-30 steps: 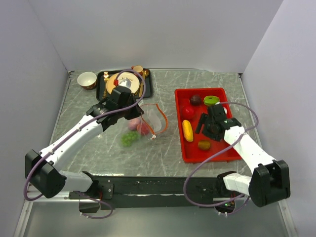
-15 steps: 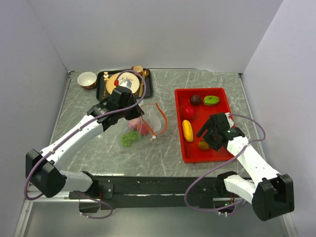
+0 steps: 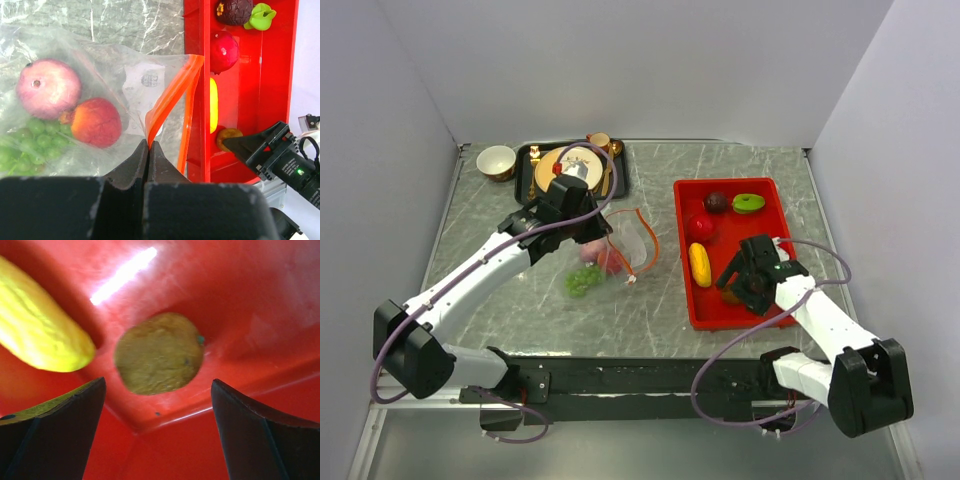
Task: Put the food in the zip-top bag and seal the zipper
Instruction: Pick up the fake fruit from the bin.
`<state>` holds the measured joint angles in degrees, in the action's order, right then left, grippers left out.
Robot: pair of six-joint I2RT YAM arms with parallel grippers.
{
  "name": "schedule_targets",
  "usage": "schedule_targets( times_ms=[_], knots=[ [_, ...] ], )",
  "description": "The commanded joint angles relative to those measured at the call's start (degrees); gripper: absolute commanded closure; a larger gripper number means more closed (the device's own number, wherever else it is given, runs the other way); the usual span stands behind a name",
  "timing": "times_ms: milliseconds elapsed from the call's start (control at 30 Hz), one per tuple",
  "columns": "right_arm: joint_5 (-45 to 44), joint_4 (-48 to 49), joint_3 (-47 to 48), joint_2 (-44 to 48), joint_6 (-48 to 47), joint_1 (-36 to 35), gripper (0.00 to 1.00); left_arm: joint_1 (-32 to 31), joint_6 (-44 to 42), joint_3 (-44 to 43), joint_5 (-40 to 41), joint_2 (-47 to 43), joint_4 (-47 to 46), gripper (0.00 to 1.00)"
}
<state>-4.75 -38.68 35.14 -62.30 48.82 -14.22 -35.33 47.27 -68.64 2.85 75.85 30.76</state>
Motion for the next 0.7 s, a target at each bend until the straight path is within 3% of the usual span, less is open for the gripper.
schedule_targets(
  times_ms=[0, 300, 433, 467, 500, 667],
  knots=[
    [-3.5, 1.8, 0.7, -1.7, 1.0, 0.4, 0.07, -0.1, -0.9, -0.4, -0.4, 0.3, -1.1, 0.99],
    [-6.4, 7.0, 4.4, -9.7, -0.7, 1.1, 0.13, -0.1, -1.3, -0.3, 0.2, -0.1, -0.3, 0.99],
    [-5.8, 8.7, 4.5, -10.8, -2.0, 1.7, 0.25, -0.2, -1.3, -0.2, 0.4, -0.3, -0.2, 0.99],
    [-5.6, 9.1, 4.4, -10.7, -2.3, 1.8, 0.37, -0.2, -1.3, -0.2, 0.5, -0.3, -0.1, 0.99],
    [-5.3, 9.4, 4.4, -10.6, -2.5, 2.0, 0.41, -0.2, -1.3, -0.3, 0.6, -0.3, 0.0, 0.99],
    [-6.2, 10.7, 6.4, -10.7, -5.5, 2.4, 0.44, -0.2, -1.6, -0.4, 0.6, -0.4, 0.1, 0.99]
  ],
)
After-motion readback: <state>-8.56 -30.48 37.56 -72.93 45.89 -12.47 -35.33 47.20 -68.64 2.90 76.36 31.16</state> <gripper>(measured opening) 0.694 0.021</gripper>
